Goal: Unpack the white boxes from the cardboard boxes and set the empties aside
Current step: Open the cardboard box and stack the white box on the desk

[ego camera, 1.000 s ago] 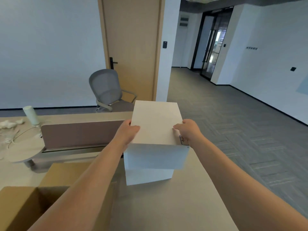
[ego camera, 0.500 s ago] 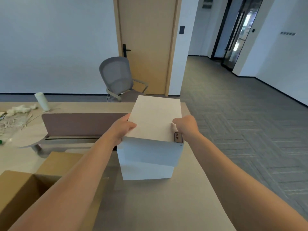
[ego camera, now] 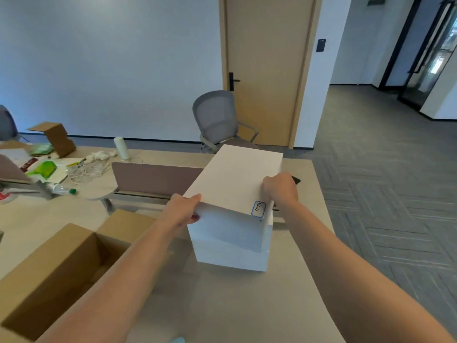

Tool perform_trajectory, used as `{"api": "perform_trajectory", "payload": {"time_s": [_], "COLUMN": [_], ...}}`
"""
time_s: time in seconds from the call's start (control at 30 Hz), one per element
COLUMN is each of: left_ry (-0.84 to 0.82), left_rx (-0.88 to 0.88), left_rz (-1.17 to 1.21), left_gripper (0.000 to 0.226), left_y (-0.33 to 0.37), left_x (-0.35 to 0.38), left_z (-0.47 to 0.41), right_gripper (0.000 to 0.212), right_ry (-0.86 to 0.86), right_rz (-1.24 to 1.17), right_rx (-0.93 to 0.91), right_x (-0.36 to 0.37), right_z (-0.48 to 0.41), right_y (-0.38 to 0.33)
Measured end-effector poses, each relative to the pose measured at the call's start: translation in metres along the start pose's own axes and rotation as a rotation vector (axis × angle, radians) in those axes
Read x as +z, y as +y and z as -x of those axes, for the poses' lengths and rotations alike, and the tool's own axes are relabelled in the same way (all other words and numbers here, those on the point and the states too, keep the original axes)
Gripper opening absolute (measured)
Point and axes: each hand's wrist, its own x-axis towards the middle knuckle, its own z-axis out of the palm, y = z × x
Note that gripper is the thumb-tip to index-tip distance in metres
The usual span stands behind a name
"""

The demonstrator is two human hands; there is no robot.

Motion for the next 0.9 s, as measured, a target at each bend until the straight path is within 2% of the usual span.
{"api": "perform_trajectory", "payload": {"time_s": [0.07,0.17,0.23,0.33,0.43,0.5,0.57,0.7,0.83,0.9], "left_ry": [0.090,0.178,0.216,0.288,0.301,0.261,0.227,0.154,0.149,0.182], "left_rx": [0.017,0.011,0.000,-0.019,-0.022,-0.014,-0.030,-0.109,-0.096,-0.078], "left_rz": [-0.005,-0.104,-0.118,-0.082,-0.029,-0.022,-0.008,0.058,0.046,0.058], "left_gripper": [0.068,0.069,0.071,0.079,0.093,0.099,0.095,0.079,0.062,0.071], "left_y": [0.004,0.015,0.020,0.020,0.016,0.010,0.010,0.009,0.008,0.007], "left_x": [0.004,0.009,0.008,0.001,-0.003,0.000,0.005,0.018,0.022,0.020], "left_z": [0.001,0.005,0.002,-0.007,-0.012,-0.016,-0.014,-0.008,-0.006,-0.009], "right_gripper": [0.019,0.009,0.018,0.023,0.017,0.038,0.051,0.045,0.037,0.029], "right_ry": [0.026,0.010,-0.016,-0.020,-0.041,0.003,0.013,-0.063,0.019,0.062], "right_rz": [0.033,0.062,0.098,0.114,0.071,0.005,-0.066,-0.153,-0.084,-0.033], "right_rx": [-0.027,-0.054,-0.066,-0.064,-0.045,-0.026,-0.036,-0.034,-0.026,-0.024], "right_x": [0.002,0.007,0.010,0.009,0.007,0.007,0.003,-0.007,-0.009,-0.011], "right_z": [0.000,0.002,0.002,0.003,-0.001,-0.012,-0.022,-0.030,-0.034,-0.031], "right_y": [0.000,0.002,0.001,0.000,0.002,0.005,0.006,-0.002,0.000,0.003]}}
